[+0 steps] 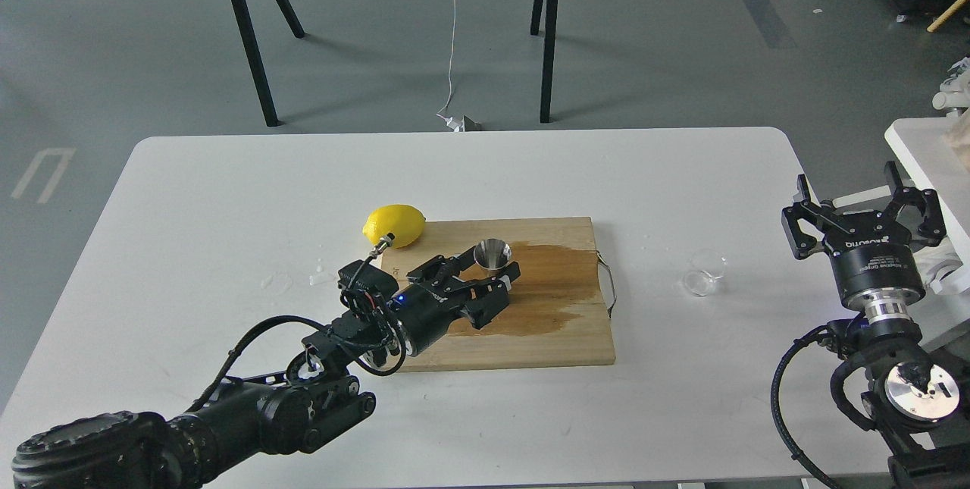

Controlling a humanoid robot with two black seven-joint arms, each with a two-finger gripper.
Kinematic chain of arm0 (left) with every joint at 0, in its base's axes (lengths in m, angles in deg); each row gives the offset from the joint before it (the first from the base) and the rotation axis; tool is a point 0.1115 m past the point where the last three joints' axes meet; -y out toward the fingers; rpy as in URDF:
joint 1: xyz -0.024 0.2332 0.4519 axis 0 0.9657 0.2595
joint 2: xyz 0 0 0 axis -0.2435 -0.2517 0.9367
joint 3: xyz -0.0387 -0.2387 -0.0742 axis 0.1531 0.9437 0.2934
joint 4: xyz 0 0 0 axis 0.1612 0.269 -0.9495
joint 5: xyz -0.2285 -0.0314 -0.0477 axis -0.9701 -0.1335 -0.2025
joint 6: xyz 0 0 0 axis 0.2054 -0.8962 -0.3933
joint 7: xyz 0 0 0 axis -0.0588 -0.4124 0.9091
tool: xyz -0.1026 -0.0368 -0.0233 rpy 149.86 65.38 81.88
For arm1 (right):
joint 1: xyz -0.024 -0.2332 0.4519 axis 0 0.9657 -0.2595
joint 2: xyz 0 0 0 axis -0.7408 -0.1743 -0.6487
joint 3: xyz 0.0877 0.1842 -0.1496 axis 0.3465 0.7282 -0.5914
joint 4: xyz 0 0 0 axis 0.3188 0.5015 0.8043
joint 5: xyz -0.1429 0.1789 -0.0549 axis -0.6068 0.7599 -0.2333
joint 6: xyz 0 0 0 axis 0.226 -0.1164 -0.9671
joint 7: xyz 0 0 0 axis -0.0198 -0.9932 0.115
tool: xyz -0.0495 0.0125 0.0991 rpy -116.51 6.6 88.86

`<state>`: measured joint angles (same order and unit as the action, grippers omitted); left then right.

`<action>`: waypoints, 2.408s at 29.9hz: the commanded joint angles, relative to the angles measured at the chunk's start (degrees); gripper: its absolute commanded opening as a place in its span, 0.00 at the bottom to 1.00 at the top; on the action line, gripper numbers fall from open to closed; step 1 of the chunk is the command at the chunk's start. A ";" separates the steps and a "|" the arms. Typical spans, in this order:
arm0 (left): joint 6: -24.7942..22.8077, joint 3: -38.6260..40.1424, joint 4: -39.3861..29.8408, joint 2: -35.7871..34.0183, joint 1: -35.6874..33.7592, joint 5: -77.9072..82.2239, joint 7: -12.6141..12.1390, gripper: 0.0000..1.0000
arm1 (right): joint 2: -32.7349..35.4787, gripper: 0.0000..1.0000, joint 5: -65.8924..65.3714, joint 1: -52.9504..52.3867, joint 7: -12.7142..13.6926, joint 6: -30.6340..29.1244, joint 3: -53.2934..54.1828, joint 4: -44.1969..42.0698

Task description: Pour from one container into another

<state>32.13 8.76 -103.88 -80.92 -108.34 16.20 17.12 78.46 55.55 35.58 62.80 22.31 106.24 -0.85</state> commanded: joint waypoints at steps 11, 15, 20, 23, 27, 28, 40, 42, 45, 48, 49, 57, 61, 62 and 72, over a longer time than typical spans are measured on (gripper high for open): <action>0.00 -0.01 -0.10 0.00 0.79 0.09 0.01 0.85 | 0.00 0.98 0.00 0.02 0.00 0.00 0.06 -0.01; 0.00 0.08 -0.19 0.00 1.05 0.09 0.01 0.85 | 0.00 0.98 0.00 0.02 0.00 0.00 0.06 -0.01; 0.00 0.08 -0.45 0.00 1.40 0.09 0.01 0.85 | 0.00 0.98 0.00 0.11 0.00 0.00 0.06 -0.01; 0.00 0.08 -0.45 0.00 1.93 0.09 0.01 0.85 | 0.00 0.98 0.00 0.11 0.00 0.00 -0.03 -0.01; 0.00 0.08 -0.45 0.00 2.11 0.09 0.01 0.85 | 0.00 0.98 0.00 0.11 0.00 0.00 -0.03 -0.01; 0.00 0.16 -0.45 0.00 2.11 0.09 0.01 0.85 | 0.00 0.98 0.00 0.11 0.00 0.00 -0.03 -0.01; 0.00 0.43 -0.45 0.00 2.28 0.09 0.01 0.85 | 0.00 0.98 0.00 0.11 0.00 0.00 -0.03 -0.01; 0.00 0.51 -0.45 0.00 2.37 0.09 0.01 0.85 | 0.00 0.98 0.00 0.11 0.00 0.00 -0.03 -0.01; 0.00 0.60 -0.45 0.00 2.81 0.09 0.01 0.85 | 0.00 0.98 0.00 0.11 0.00 0.00 -0.03 -0.01; 0.00 0.60 -0.45 0.00 2.90 0.09 0.01 0.85 | 0.00 0.98 0.00 0.11 0.00 0.00 -0.03 -0.01; 0.00 0.60 -0.45 0.00 2.90 0.00 0.01 0.85 | 0.00 0.98 0.00 0.11 0.00 0.00 -0.03 -0.01; 0.00 0.78 -0.45 0.00 2.90 0.00 0.01 0.85 | 0.00 0.98 0.00 0.11 0.00 0.00 -0.03 -0.10; 0.00 0.78 -0.45 0.00 2.99 0.00 0.01 0.85 | 0.00 0.98 0.00 0.11 0.00 0.00 0.06 -0.10; 0.00 0.78 -0.45 0.00 2.99 -0.09 0.01 0.85 | 0.00 0.98 0.00 0.11 0.00 0.00 0.06 -0.10; 0.00 0.87 -0.45 -1.31 3.86 -1.14 0.01 0.85 | 0.00 0.98 0.00 0.11 0.00 0.00 0.06 -0.10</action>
<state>32.13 9.63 -104.34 -81.52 -104.60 15.80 17.15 78.46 55.54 35.70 62.80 22.31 106.30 -0.96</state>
